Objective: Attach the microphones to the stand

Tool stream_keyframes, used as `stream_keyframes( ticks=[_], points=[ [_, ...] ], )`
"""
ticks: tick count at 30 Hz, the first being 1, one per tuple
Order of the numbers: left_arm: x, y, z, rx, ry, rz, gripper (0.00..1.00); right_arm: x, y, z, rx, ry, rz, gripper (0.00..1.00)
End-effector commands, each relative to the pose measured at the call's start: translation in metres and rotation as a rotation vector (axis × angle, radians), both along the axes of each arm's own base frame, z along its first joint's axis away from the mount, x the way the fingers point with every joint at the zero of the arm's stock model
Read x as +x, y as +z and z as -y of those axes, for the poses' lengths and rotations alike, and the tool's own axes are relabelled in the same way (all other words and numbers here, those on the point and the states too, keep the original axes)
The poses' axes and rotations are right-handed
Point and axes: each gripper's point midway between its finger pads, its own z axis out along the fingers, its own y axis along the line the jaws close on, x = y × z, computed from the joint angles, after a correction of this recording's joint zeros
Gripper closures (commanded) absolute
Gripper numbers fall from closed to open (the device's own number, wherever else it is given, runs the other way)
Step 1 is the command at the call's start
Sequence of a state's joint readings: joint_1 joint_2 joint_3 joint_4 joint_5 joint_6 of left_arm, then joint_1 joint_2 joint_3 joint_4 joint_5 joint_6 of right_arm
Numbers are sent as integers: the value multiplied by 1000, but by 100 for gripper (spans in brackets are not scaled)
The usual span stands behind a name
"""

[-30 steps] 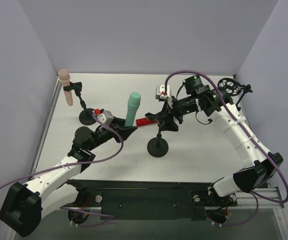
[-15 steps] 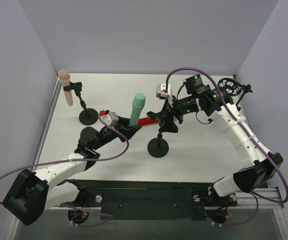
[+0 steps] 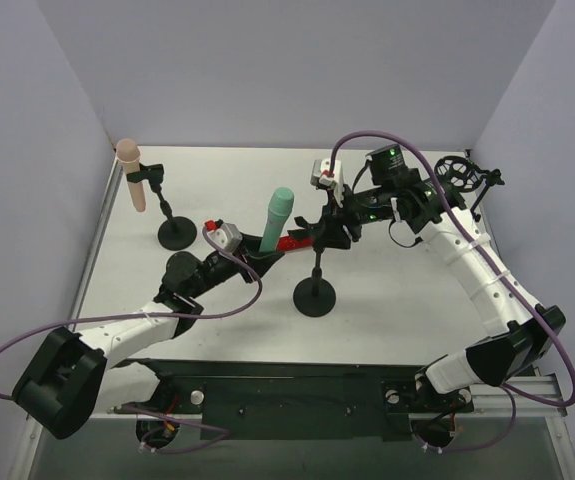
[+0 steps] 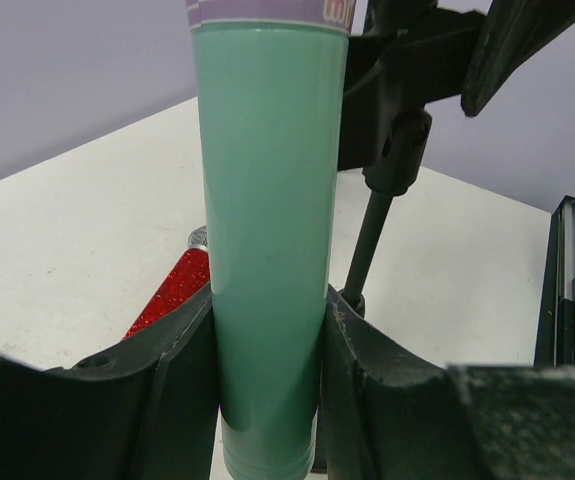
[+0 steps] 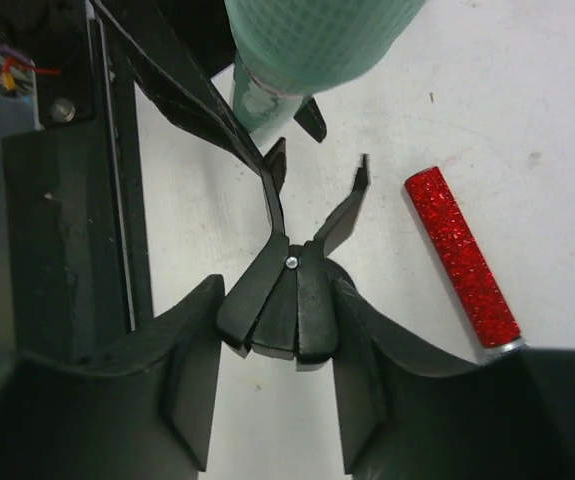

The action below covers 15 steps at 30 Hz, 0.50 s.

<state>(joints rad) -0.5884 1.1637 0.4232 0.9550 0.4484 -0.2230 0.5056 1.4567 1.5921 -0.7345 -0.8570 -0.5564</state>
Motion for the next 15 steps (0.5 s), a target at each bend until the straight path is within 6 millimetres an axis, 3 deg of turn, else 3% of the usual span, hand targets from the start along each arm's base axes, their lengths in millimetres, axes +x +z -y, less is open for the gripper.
stream_keyframes(
  ticks=[1, 2, 5, 15],
  points=[
    [5, 37, 5, -61, -1, 122, 100, -12, 2, 2, 16, 34, 5, 76],
    [5, 39, 6, -63, -5, 129, 100, -13, 3, 4, 19, 34, 6, 84],
    [8, 38, 8, -64, -11, 135, 100, -16, 5, 5, 42, 43, -12, 93],
    [5, 47, 32, -149, -97, 151, 100, -16, 2, -3, 90, 50, -64, 96]
  ],
)
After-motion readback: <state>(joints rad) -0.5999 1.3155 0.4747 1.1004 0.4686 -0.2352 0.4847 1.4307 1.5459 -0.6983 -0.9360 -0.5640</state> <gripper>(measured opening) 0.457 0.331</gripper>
